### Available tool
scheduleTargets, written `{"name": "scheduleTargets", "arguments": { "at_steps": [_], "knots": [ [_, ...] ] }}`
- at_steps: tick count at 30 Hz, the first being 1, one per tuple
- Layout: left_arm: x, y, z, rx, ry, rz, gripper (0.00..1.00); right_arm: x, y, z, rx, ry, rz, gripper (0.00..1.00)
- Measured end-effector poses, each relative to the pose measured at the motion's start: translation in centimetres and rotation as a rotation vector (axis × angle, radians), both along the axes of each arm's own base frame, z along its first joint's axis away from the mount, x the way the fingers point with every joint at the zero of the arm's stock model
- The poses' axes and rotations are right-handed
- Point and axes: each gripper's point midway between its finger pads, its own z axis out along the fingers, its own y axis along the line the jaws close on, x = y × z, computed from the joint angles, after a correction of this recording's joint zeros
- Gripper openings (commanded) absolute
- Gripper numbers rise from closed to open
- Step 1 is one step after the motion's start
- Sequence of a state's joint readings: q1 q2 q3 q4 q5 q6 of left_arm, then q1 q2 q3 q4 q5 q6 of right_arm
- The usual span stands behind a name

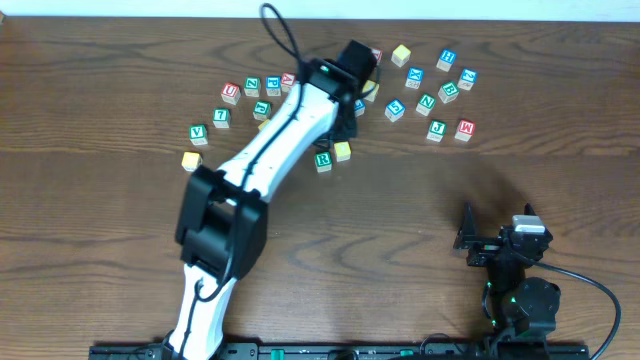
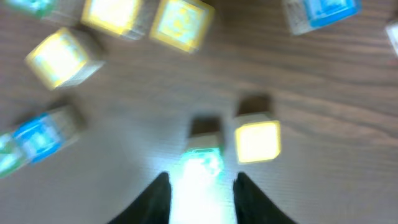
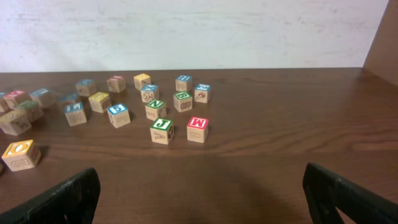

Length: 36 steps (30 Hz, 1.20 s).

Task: Spell out ROBOT
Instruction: 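Carry the yellow O block and place it right of the R block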

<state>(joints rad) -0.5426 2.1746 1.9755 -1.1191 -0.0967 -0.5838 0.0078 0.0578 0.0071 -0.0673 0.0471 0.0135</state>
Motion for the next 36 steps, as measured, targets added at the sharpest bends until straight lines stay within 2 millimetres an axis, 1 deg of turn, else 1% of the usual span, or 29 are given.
{"name": "scheduleTargets", "arguments": {
  "at_steps": [2,3,4,5,9,12,14,18,23,27,31,36],
  "knots": [
    [-0.5,1.4,0.6,0.011,0.020,0.050,0.19,0.0,0.0,0.0,0.000,0.000,0.000,0.99],
    [-0.6,1.8,0.6,0.015,0.029,0.071,0.19,0.0,0.0,0.0,0.000,0.000,0.000,0.99],
    [-0.6,2.1,0.5,0.014,0.034,0.085,0.10,0.0,0.0,0.0,0.000,0.000,0.000,0.99],
    [-0.6,2.3,0.3,0.009,0.038,0.099,0.08,0.0,0.0,0.0,0.000,0.000,0.000,0.99],
    [-1.2,1.7,-1.8,-0.020,0.066,0.110,0.08,0.0,0.0,0.0,0.000,0.000,0.000,0.99],
    [-2.5,1.3,-3.7,-0.025,0.113,0.109,0.08,0.0,0.0,0.0,0.000,0.000,0.000,0.99],
    [-3.1,1.2,-4.5,-0.024,0.131,0.109,0.07,0.0,0.0,0.0,0.000,0.000,0.000,0.99],
    [-3.5,1.1,-5.4,-0.034,0.144,0.122,0.07,0.0,0.0,0.0,0.000,0.000,0.000,0.99],
    [-3.5,0.8,-6.6,-0.044,0.132,0.122,0.08,0.0,0.0,0.0,0.000,0.000,0.000,0.99],
    [-4.5,0.4,-7.7,-0.035,0.145,0.102,0.08,0.0,0.0,0.0,0.000,0.000,0.000,0.99],
    [-4.8,-0.4,-8.0,-0.039,0.140,0.083,0.08,0.0,0.0,0.0,0.000,0.000,0.000,0.99],
    [-4.2,-0.8,-8.0,-0.056,0.113,0.081,0.08,0.0,0.0,0.0,0.000,0.000,0.000,0.99]
  ]
}}
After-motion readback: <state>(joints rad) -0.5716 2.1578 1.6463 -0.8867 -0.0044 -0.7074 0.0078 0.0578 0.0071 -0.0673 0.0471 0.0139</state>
